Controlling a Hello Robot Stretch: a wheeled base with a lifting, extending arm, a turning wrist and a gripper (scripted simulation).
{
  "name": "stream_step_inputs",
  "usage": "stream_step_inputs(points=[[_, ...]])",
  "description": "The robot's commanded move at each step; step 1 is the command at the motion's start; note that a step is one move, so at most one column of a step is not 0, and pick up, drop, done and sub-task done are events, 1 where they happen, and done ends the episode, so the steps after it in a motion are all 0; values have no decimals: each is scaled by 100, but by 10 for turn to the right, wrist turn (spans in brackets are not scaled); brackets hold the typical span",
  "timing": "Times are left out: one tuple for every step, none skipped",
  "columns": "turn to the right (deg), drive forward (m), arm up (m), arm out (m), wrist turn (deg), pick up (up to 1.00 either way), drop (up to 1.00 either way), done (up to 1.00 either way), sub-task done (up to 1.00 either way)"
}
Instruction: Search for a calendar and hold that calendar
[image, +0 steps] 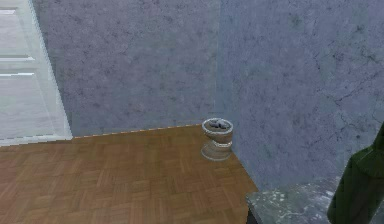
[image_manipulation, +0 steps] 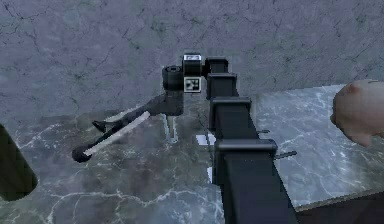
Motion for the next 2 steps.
stream_step_inputs(points=[[0,0,0,0,450,0,0,0,0],[0,0,0,0,300,0,0,0,0]])
